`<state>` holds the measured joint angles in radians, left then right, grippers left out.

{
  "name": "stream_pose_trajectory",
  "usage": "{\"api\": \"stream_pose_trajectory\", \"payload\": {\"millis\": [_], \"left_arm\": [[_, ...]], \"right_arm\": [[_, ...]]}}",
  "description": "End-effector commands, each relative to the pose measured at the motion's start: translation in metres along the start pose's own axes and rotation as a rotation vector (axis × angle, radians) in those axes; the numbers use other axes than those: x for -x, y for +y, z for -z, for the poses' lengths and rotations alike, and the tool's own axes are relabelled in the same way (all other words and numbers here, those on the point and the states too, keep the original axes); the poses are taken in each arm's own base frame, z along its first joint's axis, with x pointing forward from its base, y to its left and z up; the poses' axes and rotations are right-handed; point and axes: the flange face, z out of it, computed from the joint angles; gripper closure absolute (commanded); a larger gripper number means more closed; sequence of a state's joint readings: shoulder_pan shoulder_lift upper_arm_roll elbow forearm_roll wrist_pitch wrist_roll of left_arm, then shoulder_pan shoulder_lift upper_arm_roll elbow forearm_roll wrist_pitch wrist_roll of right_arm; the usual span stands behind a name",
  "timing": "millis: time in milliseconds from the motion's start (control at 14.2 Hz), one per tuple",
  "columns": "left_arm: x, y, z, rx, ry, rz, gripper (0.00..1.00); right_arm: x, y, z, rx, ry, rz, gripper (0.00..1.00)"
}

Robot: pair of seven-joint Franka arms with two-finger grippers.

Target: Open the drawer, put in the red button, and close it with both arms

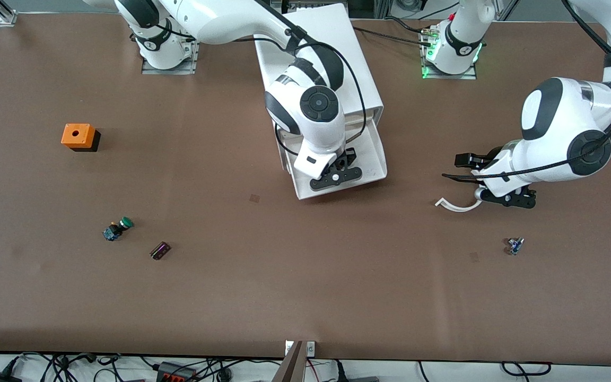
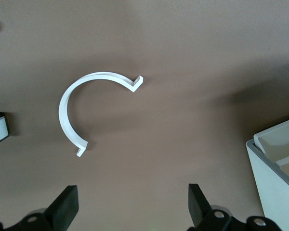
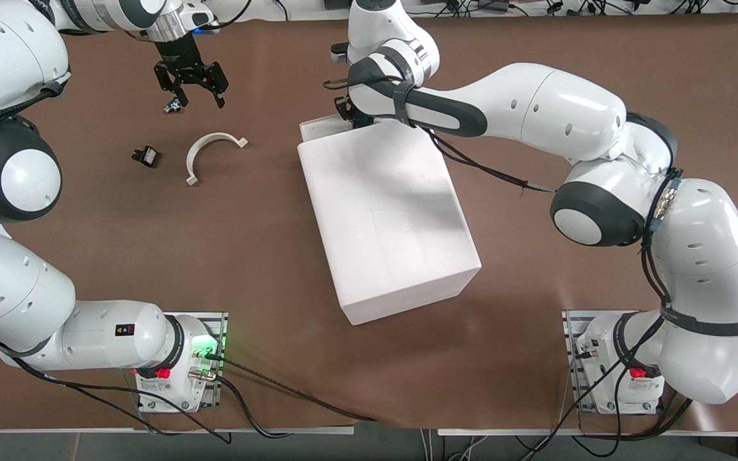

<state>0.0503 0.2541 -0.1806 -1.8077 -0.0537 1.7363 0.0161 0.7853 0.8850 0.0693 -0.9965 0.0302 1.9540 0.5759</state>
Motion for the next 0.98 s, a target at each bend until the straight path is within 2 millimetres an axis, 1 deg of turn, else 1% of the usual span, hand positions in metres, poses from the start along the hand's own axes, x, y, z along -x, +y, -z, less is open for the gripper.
{"api": "stream_pose_trajectory", "payload": {"millis": [0,70,140,211,281,351,421,491,561,632,702,772,842,912], "left_arm": [[0.007,0.004,0.003,-0.028,0.015,0.027,0.00],[0.007,0.003,0.002,-0.027,0.014,0.046,0.00],[0.007,0.004,0.002,-0.027,0.014,0.057,0.00],[0.007,0.007,0.003,-0.028,0.015,0.062,0.00],[0.006,0.015,0.002,-0.030,0.016,0.053,0.00],[0.003,0.021,-0.001,-0.027,0.014,0.052,0.00],[-0.001,0.027,-0.001,-0.021,0.026,0.059,0.00],[-0.007,0.045,0.000,-0.020,0.057,0.054,0.00],[-0.013,0.058,0.000,-0.016,0.081,0.063,0.00],[-0.021,0.071,0.007,-0.004,0.114,0.058,0.00],[-0.033,0.083,0.017,0.005,0.143,0.038,0.00],[-0.048,0.105,0.022,0.009,0.165,0.005,0.00],[-0.059,0.127,0.026,0.013,0.184,-0.022,0.00],[-0.070,0.144,0.022,0.018,0.188,-0.014,0.00]], "right_arm": [[0.002,-0.006,0.004,-0.016,0.001,-0.022,0.39],[0.001,-0.006,0.008,-0.019,0.007,-0.022,0.00],[0.000,-0.005,0.010,-0.018,0.009,-0.024,0.00],[-0.005,0.003,0.013,-0.021,0.012,-0.038,0.00],[-0.008,0.006,0.023,-0.028,0.024,-0.048,0.00],[-0.014,0.011,0.043,-0.038,0.051,-0.081,0.00],[-0.025,0.028,0.062,-0.045,0.070,-0.123,0.00],[-0.038,0.051,0.080,-0.054,0.090,-0.157,0.00],[-0.052,0.082,0.099,-0.057,0.107,-0.199,0.00],[-0.063,0.108,0.106,-0.049,0.107,-0.231,0.00],[-0.074,0.136,0.112,-0.041,0.116,-0.261,0.00],[-0.084,0.166,0.123,-0.041,0.128,-0.298,0.00],[-0.093,0.206,0.135,-0.033,0.124,-0.328,0.00],[-0.097,0.232,0.136,-0.013,0.108,-0.295,0.00]]}}
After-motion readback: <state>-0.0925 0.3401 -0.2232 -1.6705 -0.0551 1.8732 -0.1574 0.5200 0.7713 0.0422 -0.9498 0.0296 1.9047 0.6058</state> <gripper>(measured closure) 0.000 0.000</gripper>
